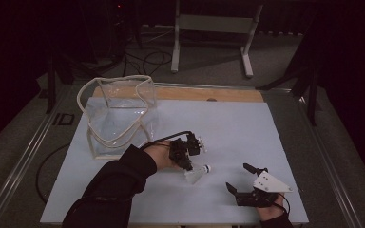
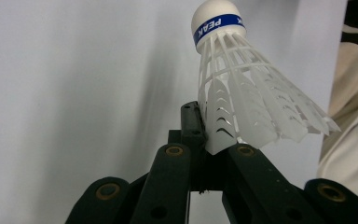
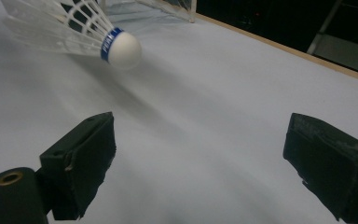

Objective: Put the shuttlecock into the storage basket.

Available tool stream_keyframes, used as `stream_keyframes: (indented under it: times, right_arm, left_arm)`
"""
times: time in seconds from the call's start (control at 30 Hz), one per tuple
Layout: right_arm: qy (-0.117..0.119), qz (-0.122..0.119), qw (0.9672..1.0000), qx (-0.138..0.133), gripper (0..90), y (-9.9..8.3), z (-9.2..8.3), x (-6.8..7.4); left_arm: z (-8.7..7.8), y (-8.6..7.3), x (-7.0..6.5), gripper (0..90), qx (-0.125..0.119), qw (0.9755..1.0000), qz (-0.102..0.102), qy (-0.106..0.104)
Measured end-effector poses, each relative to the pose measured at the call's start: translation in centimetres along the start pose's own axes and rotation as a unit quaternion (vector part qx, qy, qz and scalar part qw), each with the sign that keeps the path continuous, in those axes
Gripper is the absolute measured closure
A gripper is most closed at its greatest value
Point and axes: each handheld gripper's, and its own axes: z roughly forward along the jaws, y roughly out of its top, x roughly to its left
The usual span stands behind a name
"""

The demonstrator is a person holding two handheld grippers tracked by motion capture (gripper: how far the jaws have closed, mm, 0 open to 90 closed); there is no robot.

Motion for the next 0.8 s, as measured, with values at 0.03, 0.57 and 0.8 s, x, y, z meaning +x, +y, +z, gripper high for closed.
stream_keyframes:
  times: [0.03,0.57,0.8]
  right_arm:
    - [0.000,0.001,1.0000,0.000,9.1,0.0,0.0,0.0]
    - [0.004,0.002,1.0000,0.001,9.1,0.0,0.2,0.2]
    - [0.004,-0.002,1.0000,0.001,9.0,0.1,0.2,0.2]
  left_arm:
    - [-0.3,-0.1,-0.1,90.0,-0.001,1.0000,-0.001,0.000]
    - [-3.6,-0.8,-0.7,90.0,-0.006,0.9999,0.011,-0.007]
    - [-5.4,-0.9,-0.8,90.0,-0.015,0.9998,0.015,-0.002]
